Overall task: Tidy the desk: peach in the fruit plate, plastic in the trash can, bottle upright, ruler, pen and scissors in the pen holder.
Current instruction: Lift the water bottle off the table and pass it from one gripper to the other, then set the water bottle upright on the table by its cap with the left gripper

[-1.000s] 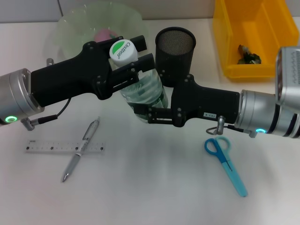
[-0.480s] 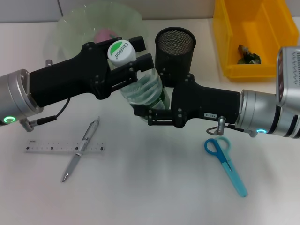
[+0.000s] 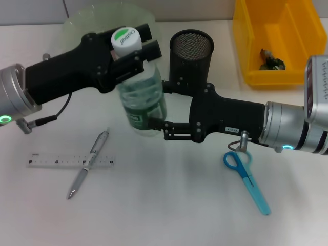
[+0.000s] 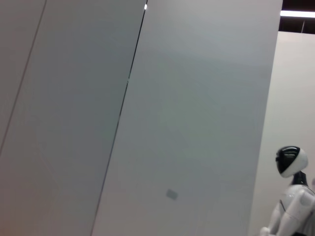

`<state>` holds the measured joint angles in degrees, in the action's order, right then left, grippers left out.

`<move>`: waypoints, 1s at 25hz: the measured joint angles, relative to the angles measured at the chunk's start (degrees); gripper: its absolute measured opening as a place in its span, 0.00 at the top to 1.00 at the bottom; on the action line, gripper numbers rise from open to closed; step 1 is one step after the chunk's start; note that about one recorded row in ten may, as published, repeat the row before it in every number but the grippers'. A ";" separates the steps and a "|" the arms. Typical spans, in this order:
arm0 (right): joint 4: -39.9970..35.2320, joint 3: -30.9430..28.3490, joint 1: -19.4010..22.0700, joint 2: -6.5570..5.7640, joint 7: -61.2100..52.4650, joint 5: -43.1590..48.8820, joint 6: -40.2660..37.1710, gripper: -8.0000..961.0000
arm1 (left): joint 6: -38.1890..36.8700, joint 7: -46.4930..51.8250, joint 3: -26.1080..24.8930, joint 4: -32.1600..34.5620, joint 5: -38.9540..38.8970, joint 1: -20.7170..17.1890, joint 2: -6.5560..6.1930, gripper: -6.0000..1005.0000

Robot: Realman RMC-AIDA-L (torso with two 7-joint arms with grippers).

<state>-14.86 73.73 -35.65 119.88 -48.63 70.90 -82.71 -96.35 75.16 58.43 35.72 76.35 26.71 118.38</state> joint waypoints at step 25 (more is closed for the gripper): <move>1.32 -0.14 2.43 0.00 1.35 -0.25 -0.62 0.11 | 19.67 -3.27 -3.29 5.47 2.23 -3.71 0.02 0.56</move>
<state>-13.54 73.59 -33.22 119.88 -47.28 70.65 -83.33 -76.68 71.89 55.14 41.19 78.58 23.00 118.40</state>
